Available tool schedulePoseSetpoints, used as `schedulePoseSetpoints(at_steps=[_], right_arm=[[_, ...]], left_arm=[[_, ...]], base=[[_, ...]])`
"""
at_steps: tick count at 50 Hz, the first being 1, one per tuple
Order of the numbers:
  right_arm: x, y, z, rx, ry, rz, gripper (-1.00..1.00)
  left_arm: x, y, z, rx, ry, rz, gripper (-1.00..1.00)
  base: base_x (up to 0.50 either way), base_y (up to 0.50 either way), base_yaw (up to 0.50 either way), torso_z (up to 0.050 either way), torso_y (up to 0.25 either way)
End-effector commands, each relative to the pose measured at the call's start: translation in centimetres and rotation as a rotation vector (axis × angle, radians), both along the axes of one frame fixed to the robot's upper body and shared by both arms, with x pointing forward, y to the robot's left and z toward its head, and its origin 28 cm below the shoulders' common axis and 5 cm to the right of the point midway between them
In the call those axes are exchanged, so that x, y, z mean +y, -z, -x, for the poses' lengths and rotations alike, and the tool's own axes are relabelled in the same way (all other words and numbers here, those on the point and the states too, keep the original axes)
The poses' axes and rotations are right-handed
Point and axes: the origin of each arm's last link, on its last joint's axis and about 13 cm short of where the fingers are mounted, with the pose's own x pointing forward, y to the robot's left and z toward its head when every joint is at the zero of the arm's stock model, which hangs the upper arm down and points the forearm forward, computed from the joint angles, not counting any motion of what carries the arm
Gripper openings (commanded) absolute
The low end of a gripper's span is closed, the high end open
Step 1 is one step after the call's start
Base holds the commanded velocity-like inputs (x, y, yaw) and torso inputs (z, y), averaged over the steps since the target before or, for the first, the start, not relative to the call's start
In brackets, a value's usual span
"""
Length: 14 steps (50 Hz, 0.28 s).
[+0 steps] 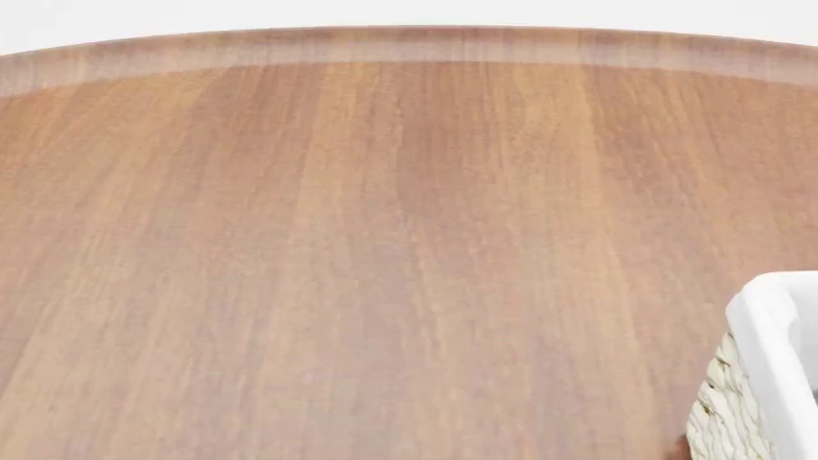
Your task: Pick the milk and place it in the basket.
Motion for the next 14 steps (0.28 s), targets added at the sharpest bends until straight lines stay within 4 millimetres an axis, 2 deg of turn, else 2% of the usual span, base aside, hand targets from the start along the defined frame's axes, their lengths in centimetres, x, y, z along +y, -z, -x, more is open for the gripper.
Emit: schedulePoseSetpoints(at_steps=[1,4,14], right_arm=[[0.8,-2.9,0.1,-0.171,-0.061,0.010,1.00],[1.4,-3.8,0.1,-0.193,-0.085,0.021,1.00],[2.1,-5.2,0.0,-0.241,-0.120,0.046,1.00]], left_arm=[[0.0,0.0,0.0,0.000,0.000,0.000,1.00],[0.0,0.0,0.0,-0.001,0.001,0.000,1.00],[0.0,-0.2,0.1,-0.004,0.001,-0.001,1.00]], base=[[0.00,0.00,0.00,0.000,0.000],[0.00,0.00,0.00,0.000,0.000],[0.00,0.00,0.00,0.000,0.000]])
